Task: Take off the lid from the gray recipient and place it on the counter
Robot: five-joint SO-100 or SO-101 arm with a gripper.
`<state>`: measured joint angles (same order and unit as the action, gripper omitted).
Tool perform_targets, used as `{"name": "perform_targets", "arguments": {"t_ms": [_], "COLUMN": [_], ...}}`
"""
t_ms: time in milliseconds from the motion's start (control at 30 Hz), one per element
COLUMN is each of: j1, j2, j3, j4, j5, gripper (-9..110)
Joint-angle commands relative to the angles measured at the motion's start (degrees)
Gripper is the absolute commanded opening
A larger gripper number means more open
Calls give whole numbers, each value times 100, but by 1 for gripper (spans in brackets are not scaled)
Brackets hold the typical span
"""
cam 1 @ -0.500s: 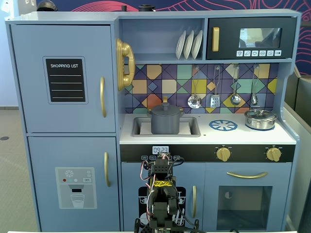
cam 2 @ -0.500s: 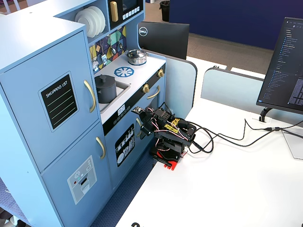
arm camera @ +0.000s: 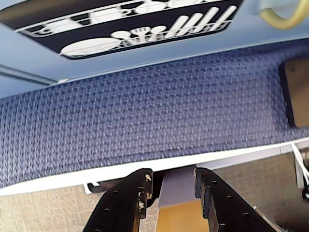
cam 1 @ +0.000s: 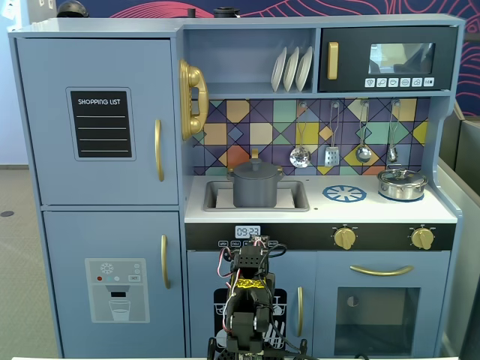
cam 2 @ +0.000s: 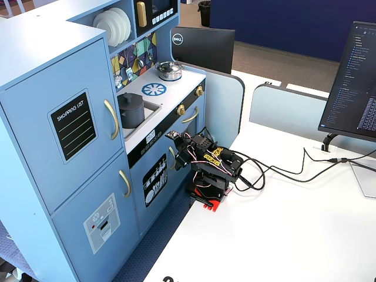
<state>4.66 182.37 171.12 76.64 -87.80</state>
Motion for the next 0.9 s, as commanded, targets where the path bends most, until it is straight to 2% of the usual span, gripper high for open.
{"name": "perform_targets", "arguments": {"t_ms": [0, 167, 333, 433, 633, 867], "j1": [202, 44, -325, -369, -466, -334], "j2": [-79, -668, -1099, -1239, -1503, -2224], "j3": [-404, -2101, -3735, -3990, -4175, -4342], "j4": [-483, -1204, -2039, -3103, -4509, -5783], "j5": [-53, -747, -861, -1090, -958, -870], "gripper": [0, 0, 0, 0, 1, 15]}}
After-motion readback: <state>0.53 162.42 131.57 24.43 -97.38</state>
